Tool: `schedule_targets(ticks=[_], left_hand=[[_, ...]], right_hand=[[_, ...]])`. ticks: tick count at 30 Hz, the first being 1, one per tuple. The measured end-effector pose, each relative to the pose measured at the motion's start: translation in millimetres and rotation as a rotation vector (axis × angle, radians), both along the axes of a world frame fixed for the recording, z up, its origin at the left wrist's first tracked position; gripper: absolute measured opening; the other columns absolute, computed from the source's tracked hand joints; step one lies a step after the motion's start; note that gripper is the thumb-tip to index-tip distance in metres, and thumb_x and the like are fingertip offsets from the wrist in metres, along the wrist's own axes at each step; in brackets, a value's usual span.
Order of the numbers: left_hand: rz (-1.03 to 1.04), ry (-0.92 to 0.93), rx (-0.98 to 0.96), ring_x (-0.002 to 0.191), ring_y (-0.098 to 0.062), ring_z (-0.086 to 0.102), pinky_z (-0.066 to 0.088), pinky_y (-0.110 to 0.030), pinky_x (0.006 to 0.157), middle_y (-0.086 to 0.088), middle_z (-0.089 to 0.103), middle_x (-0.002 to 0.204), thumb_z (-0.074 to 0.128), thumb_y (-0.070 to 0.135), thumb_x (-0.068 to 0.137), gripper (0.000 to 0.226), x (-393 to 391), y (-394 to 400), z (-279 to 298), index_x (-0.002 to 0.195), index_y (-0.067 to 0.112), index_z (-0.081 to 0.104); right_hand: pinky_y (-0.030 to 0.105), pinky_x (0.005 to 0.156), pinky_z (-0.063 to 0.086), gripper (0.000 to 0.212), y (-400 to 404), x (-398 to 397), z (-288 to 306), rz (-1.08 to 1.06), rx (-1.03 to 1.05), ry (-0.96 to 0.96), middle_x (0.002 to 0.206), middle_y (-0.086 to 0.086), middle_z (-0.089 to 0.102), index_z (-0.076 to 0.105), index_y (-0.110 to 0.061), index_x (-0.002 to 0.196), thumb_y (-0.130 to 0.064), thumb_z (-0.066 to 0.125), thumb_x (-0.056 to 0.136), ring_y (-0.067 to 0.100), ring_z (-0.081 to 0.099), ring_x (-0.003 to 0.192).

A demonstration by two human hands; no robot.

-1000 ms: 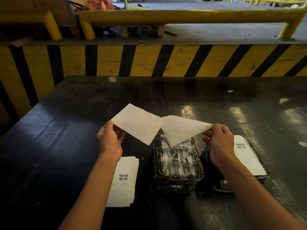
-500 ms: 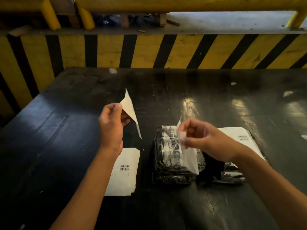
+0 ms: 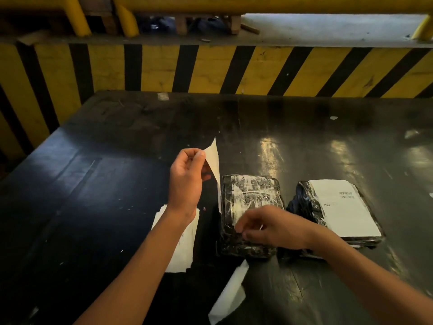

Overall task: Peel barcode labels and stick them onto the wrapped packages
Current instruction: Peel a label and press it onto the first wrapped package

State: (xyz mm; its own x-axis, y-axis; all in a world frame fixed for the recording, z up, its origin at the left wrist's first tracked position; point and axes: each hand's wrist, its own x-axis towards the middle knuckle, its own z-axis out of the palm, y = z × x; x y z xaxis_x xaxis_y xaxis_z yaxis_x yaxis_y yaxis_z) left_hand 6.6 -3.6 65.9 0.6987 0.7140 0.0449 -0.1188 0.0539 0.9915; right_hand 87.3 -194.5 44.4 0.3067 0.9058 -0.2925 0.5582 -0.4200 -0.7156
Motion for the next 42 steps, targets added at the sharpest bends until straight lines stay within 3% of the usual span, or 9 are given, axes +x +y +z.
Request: schedule_targets(ticks=[3, 6, 10, 21, 26, 29, 35, 38, 42], left_hand=[[-0.005, -0.006, -0.001, 0.092, -0.021, 0.068, 0.057, -0.035, 0.080, -0.007, 0.068, 0.096, 0.052, 0.019, 0.099, 0.009, 5.3, -8.3, 0.2, 0.093, 0.020, 0.058], [0.027, -0.011, -0.003, 0.092, -0.023, 0.067, 0.058, -0.033, 0.077, -0.008, 0.068, 0.095, 0.052, 0.019, 0.099, 0.011, 12.0, -18.5, 1.5, 0.090, 0.022, 0.057], [0.036, -0.017, -0.041, 0.093, -0.027, 0.068, 0.058, -0.034, 0.075, -0.014, 0.068, 0.098, 0.051, 0.020, 0.099, 0.011, 21.6, -31.5, 7.8, 0.089, 0.020, 0.055], [-0.149, -0.019, -0.058, 0.087, -0.025, 0.068, 0.050, -0.035, 0.074, -0.025, 0.068, 0.098, 0.050, 0.011, 0.094, 0.018, 19.8, -28.0, 7.2, 0.079, 0.014, 0.059], [-0.072, 0.021, 0.004, 0.086, -0.014, 0.063, 0.050, -0.016, 0.065, -0.004, 0.068, 0.094, 0.049, 0.020, 0.099, 0.013, 21.5, -35.8, -20.7, 0.095, 0.015, 0.059], [-0.038, 0.014, 0.005, 0.089, -0.014, 0.059, 0.046, -0.026, 0.073, 0.004, 0.065, 0.096, 0.043, 0.036, 0.092, 0.024, 19.0, -34.5, -30.2, 0.092, 0.019, 0.060], [-0.063, 0.200, 0.096, 0.098, -0.011, 0.063, 0.051, -0.028, 0.081, 0.007, 0.066, 0.103, 0.057, 0.024, 0.096, 0.013, 20.4, -22.1, -40.1, 0.107, 0.028, 0.063], [-0.092, 0.233, 0.146, 0.091, -0.006, 0.065, 0.054, -0.025, 0.075, 0.009, 0.069, 0.098, 0.062, 0.025, 0.094, 0.013, 21.8, -23.2, -39.5, 0.106, 0.028, 0.064], [-0.106, 0.274, 0.218, 0.077, -0.007, 0.069, 0.058, -0.027, 0.068, 0.002, 0.071, 0.084, 0.067, 0.022, 0.091, 0.018, 18.4, -23.7, -44.7, 0.105, 0.029, 0.057]], right_hand=[[0.039, 0.079, 0.056, 0.007, 3.7, 3.5, 9.2, -0.237, 0.319, 0.023, 0.090, 0.000, 0.066, 0.063, -0.018, 0.098, -0.021, 0.063, 0.092, 0.015, 0.063, 0.082], [0.028, 0.069, 0.051, 0.019, 12.5, -0.9, 19.5, -0.402, 0.571, 0.017, 0.087, 0.001, 0.060, 0.057, -0.019, 0.093, -0.026, 0.072, 0.085, 0.016, 0.056, 0.078], [0.015, 0.066, 0.041, 0.031, 26.3, -5.3, 18.8, -0.440, 0.586, -0.187, 0.087, -0.006, 0.056, 0.054, -0.024, 0.102, -0.025, 0.077, 0.081, 0.011, 0.052, 0.080], [0.014, 0.060, 0.047, 0.018, 22.5, 12.9, 24.7, -0.726, 0.657, -0.261, 0.082, -0.009, 0.060, 0.055, -0.021, 0.102, -0.009, 0.064, 0.091, 0.002, 0.056, 0.075], [0.013, 0.066, 0.050, 0.026, 18.4, 19.1, 28.3, -0.728, 0.624, -0.226, 0.083, -0.006, 0.061, 0.054, -0.022, 0.109, -0.011, 0.067, 0.089, 0.005, 0.058, 0.077], [0.016, 0.063, 0.051, 0.024, 13.6, 23.4, 28.0, -0.747, 0.611, -0.214, 0.085, -0.005, 0.062, 0.054, -0.017, 0.111, -0.011, 0.065, 0.090, 0.007, 0.059, 0.077], [0.021, 0.063, 0.054, 0.022, 0.7, 37.7, 33.4, -0.820, 0.643, 0.140, 0.086, 0.000, 0.069, 0.054, -0.017, 0.108, -0.007, 0.064, 0.091, 0.006, 0.066, 0.077], [0.025, 0.064, 0.052, 0.027, -0.2, 40.6, 23.9, -0.838, 0.629, 0.364, 0.079, -0.002, 0.071, 0.054, -0.012, 0.112, -0.002, 0.065, 0.089, 0.012, 0.067, 0.076], [0.037, 0.069, 0.050, 0.041, -3.0, 42.4, 5.1, -0.886, 0.531, 0.589, 0.094, 0.014, 0.072, 0.048, -0.013, 0.123, 0.001, 0.065, 0.088, 0.028, 0.064, 0.082]])
